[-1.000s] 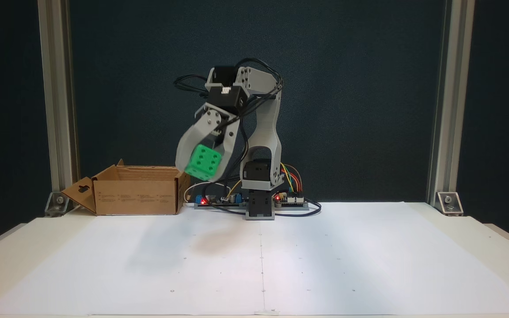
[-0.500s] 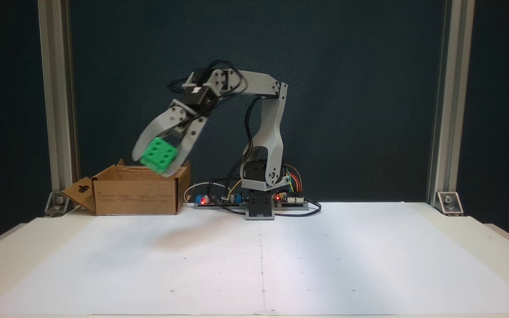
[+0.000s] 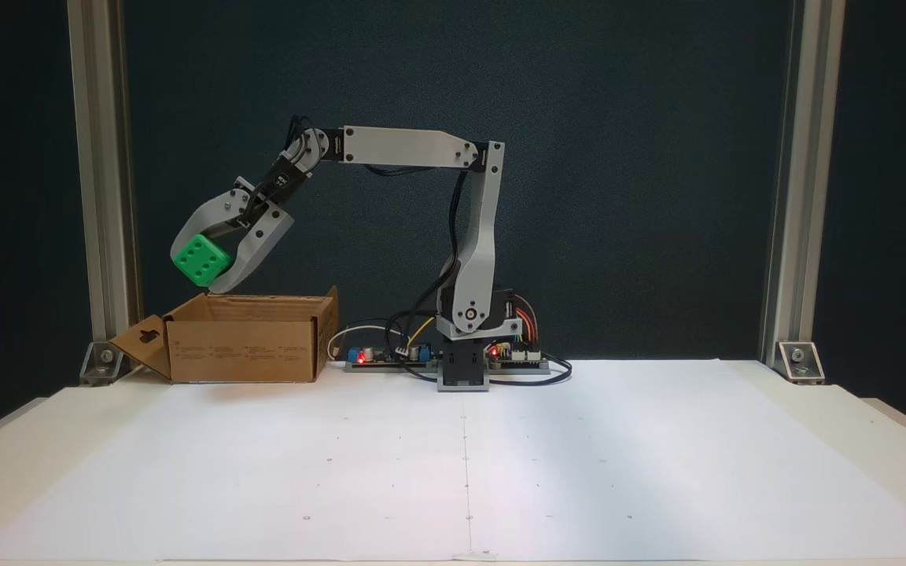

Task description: Grasp a green dice and put it in the bin.

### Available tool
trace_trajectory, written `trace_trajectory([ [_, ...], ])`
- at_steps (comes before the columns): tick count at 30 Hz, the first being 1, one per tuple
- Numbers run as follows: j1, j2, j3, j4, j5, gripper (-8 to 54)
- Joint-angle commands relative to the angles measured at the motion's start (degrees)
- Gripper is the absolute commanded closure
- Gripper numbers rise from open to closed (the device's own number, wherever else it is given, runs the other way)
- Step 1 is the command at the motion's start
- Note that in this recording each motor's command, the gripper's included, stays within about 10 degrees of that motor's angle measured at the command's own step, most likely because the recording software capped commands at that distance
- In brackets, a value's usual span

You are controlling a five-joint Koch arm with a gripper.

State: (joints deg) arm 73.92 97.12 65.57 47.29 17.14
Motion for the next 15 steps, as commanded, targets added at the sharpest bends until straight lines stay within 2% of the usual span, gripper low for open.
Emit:
trace_trajectory([
  [1, 0.26, 0.44, -5.80, -0.88, -4.66, 34.1],
  [7, 1.58, 0.44, -20.21, 6.06, -4.75, 34.1],
  [15, 9.32, -0.35, -21.18, 10.11, -9.93, 34.1],
])
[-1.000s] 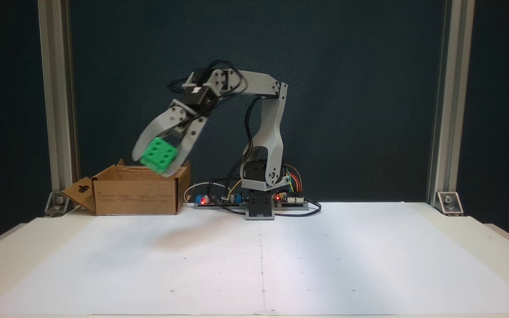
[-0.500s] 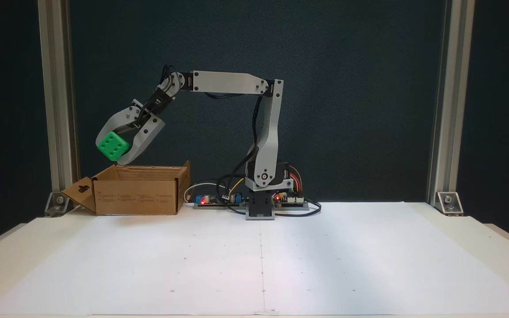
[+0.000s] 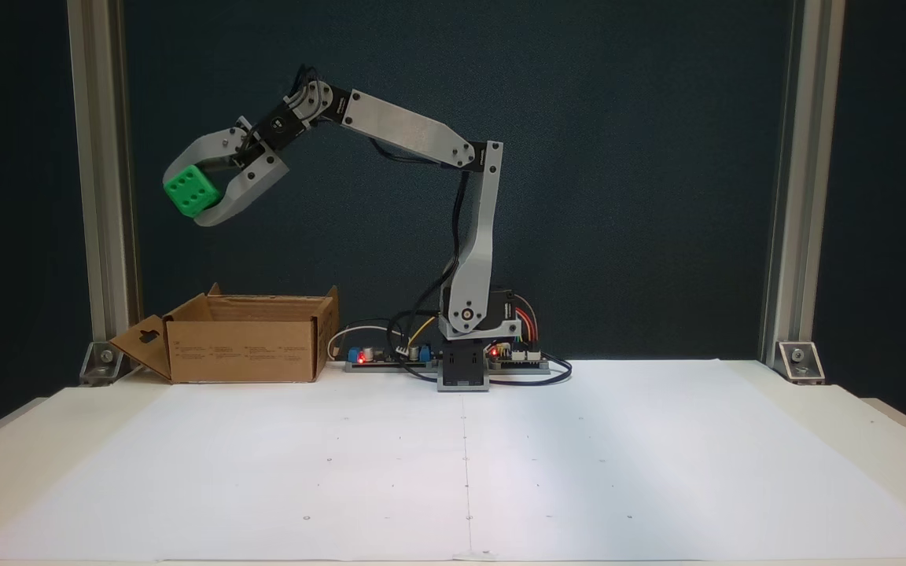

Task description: Grasp a green dice and put it in the bin.

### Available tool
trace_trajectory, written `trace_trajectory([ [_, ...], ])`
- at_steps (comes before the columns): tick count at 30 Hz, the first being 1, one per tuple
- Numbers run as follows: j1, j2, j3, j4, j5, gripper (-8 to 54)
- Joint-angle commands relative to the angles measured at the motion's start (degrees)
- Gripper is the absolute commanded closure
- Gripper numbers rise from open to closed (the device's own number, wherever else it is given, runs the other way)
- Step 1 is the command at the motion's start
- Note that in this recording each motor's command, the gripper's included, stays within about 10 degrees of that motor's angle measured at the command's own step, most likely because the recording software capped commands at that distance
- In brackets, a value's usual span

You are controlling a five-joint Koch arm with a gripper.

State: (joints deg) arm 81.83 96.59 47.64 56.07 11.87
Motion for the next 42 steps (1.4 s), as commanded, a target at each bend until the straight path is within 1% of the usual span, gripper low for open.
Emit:
trace_trajectory([
  [1, 2.64, 0.00, -3.25, 2.11, -5.63, 34.1],
  [6, 8.26, -1.58, -3.25, 6.86, -10.28, 34.1],
  [20, 17.58, -8.53, -3.25, 14.06, -18.02, 34.1],
  [30, 23.91, -13.45, -3.25, 17.75, -21.80, 34.1],
  [42, 24.08, -15.12, -3.25, 23.47, -24.26, 33.8],
])
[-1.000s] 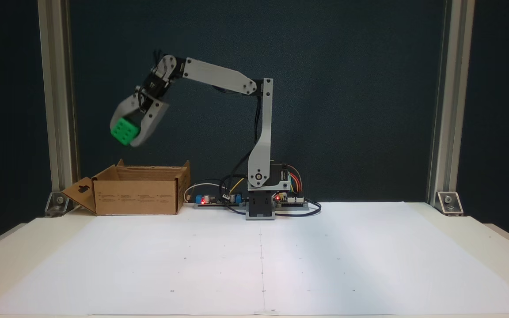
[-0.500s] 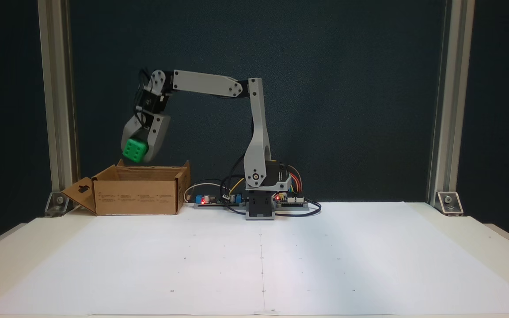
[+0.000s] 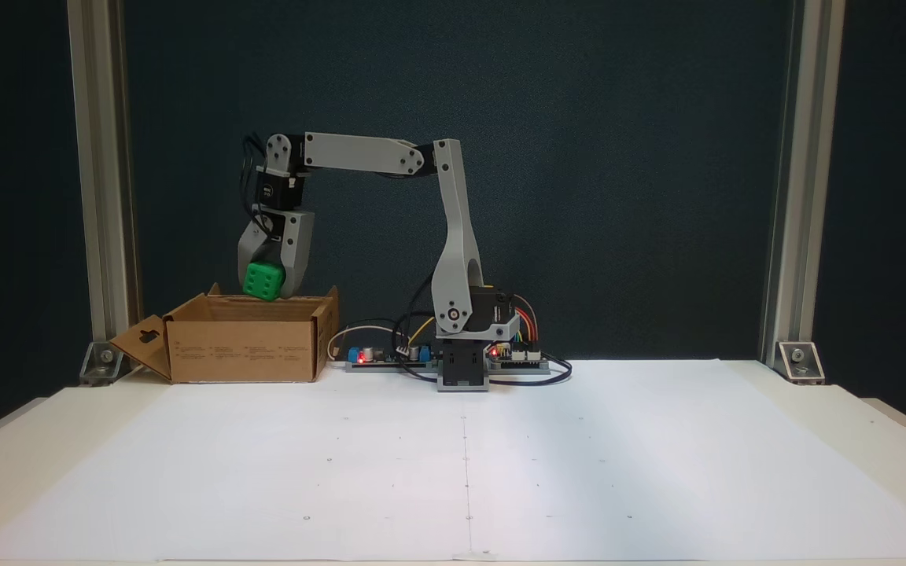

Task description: Grasp a green dice and put it in the bin.

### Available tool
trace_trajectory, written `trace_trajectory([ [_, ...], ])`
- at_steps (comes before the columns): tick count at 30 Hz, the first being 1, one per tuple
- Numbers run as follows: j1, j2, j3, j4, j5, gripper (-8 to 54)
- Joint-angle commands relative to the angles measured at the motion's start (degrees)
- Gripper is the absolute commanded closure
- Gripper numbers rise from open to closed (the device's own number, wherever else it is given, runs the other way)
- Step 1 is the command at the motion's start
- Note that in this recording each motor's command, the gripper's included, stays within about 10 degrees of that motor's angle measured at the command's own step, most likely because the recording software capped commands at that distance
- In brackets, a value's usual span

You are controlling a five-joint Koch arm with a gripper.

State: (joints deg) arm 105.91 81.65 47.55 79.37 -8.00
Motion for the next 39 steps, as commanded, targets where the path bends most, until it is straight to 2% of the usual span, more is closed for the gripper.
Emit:
trace_trajectory([
  [1, 0.00, -0.53, -3.16, 0.09, -4.92, 26.9],
  [2, 0.00, -1.14, -3.08, -0.09, -6.15, 18.2],
  [3, 0.00, -1.93, -3.16, -0.26, -6.94, 13.1],
  [7, -0.26, -3.25, -3.16, -4.48, -6.94, -2.0],
  [15, -4.92, -2.55, -3.16, -19.69, -5.45, 0.8],
  [28, -20.30, 11.60, -6.15, -30.94, 10.55, 1.8],
  [39, -56.25, 17.75, -7.38, -36.21, 12.66, 1.3],
])
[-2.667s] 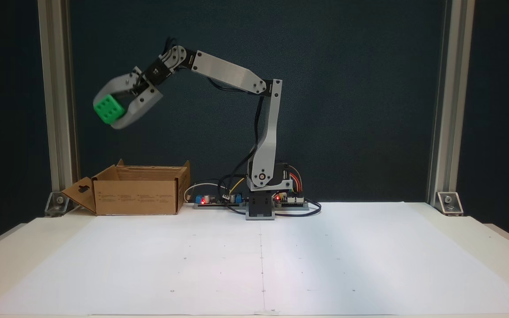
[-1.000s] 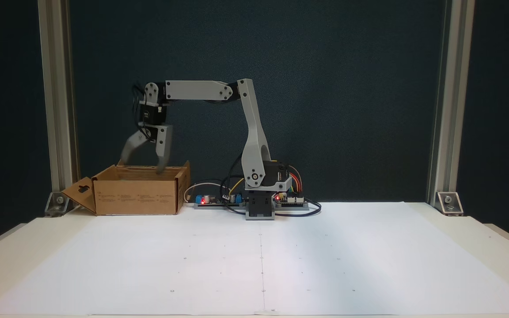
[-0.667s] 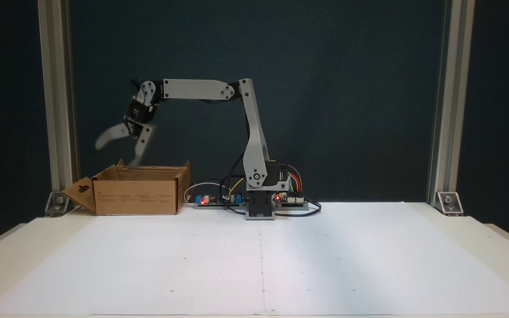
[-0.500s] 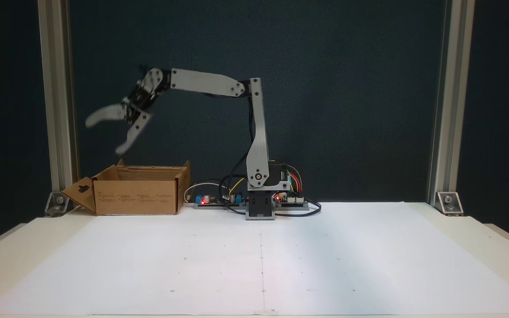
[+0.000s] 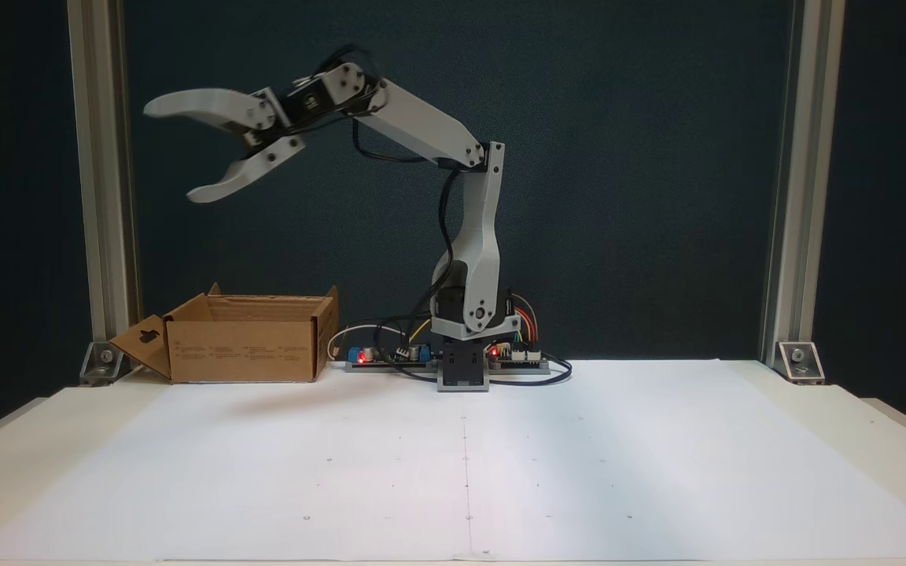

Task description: Grasp a green dice and put it in the bin.

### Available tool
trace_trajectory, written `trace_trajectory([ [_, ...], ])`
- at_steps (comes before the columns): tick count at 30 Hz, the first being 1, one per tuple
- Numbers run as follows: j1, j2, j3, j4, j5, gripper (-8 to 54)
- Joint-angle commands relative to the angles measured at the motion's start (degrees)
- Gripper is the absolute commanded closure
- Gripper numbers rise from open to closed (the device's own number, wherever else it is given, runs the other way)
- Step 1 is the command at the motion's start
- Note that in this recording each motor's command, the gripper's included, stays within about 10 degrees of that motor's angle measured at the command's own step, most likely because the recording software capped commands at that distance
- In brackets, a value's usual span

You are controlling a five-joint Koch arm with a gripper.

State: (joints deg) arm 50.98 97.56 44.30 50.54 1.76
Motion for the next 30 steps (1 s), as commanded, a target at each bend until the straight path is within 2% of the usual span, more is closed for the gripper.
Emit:
trace_trajectory([
  [1, -5.01, 2.02, -4.13, -8.09, 2.90, 1.4],
  [3, -15.12, 2.46, -4.13, -10.11, 2.81, 1.6],
  [9, -30.59, 2.72, -4.13, -12.22, 2.90, 1.6],
  [16, -39.99, 3.25, -1.14, -12.57, 3.16, 1.7],
  [30, -51.86, 20.30, 38.23, -33.73, 0.00, 1.8],
])
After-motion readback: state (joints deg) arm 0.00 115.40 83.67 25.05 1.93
